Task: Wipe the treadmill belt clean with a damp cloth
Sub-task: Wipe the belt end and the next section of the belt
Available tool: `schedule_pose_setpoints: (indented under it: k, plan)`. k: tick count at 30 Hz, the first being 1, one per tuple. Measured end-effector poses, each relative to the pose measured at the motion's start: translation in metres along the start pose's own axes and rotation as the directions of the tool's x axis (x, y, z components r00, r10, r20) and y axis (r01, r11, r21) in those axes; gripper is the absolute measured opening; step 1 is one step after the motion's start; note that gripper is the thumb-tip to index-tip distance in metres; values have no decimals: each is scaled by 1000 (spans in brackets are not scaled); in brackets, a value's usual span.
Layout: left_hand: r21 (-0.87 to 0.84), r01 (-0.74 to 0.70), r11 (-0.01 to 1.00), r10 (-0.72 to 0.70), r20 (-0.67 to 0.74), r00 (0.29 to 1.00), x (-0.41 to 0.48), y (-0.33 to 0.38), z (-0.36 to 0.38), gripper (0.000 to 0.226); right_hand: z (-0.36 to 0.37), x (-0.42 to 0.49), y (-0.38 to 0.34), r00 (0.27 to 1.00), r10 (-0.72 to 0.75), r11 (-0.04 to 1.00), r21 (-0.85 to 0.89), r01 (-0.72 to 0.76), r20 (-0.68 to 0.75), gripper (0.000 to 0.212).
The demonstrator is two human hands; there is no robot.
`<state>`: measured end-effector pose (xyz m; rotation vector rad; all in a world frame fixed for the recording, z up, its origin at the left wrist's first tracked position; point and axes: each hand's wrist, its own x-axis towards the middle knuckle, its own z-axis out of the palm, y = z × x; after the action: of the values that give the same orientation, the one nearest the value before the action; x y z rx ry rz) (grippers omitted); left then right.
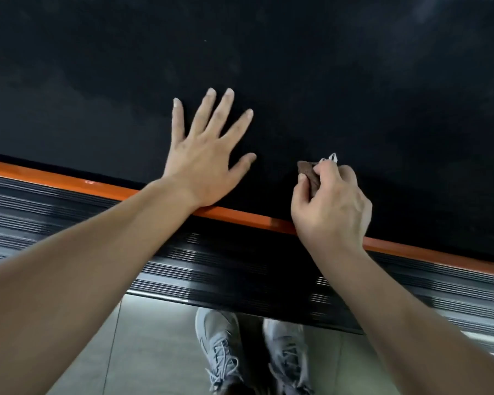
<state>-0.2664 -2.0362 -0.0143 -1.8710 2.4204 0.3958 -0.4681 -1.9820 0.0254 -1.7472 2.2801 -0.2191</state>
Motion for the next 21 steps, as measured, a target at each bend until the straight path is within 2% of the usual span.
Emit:
schedule_pose_setpoints:
  k: [6,10,15,21]
  plan:
    - [42,-1,999,-1,46,999,-8,-59,-15,71,4,-5,-28,999,20,999,32,-20,27,23]
    - [31,56,998,-58,53,997,-24,-127,-25,72,23,-13,-92,999,-18,999,43,16,46,22]
    - [47,-30,998,26,71,997,-31,-204,-36,75,43,-24,-150,995,101,995,8,-101,4,24]
    - [33,-32,999,29,71,997,-54,-322,-52,74,94,-49,-300,1000,3,998,68,-4,11,26]
